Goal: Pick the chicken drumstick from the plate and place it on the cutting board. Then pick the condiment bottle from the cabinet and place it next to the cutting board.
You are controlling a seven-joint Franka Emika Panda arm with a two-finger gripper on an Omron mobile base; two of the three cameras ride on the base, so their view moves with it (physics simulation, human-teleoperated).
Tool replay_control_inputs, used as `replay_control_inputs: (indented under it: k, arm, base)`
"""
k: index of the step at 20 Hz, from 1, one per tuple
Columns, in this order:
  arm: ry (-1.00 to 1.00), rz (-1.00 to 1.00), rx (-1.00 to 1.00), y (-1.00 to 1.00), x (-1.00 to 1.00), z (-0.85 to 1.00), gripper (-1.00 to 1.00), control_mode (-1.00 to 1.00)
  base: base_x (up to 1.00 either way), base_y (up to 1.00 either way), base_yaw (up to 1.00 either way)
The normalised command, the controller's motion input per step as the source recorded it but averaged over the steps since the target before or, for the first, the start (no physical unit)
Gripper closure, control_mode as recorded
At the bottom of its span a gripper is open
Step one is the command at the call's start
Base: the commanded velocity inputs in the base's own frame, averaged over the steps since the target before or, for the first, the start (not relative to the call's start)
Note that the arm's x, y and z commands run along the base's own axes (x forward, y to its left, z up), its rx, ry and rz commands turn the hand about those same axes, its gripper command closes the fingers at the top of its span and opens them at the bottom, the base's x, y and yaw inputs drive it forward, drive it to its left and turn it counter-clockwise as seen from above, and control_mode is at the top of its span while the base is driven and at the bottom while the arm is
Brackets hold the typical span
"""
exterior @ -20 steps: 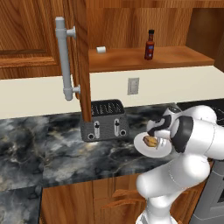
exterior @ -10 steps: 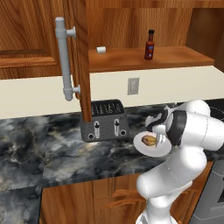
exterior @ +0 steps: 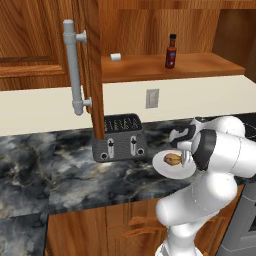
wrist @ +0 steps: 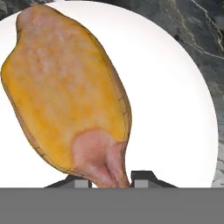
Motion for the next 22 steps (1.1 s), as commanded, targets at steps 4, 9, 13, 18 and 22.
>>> replay_control_inputs:
  k: [4, 9, 13, 18, 22]
  arm:
    - [0.00, 0.02, 0.00, -0.11, -0.06, 0.18, 1.00, -1.00]
    - [0.00, 0.01, 0.01, -0.11, -0.02, 0.28, 1.00, -1.00]
    - [0.00, 0.00, 0.00, -0.15, -0.03, 0.28, 1.00, -1.00]
    - [0.00, 0.00, 0.00, -0.19, -0.02, 0.23, 1.00, -1.00]
    - [0.00, 0.00, 0.00, -0.29, 0.00, 0.11, 1.00, -1.00]
  base:
    - [0.00, 0.00, 0.00]
    - [0.00, 0.00, 0.00]
    - [0.00, 0.00, 0.00]
    - [0.00, 0.00, 0.00]
    - [0.00, 0.00, 0.00]
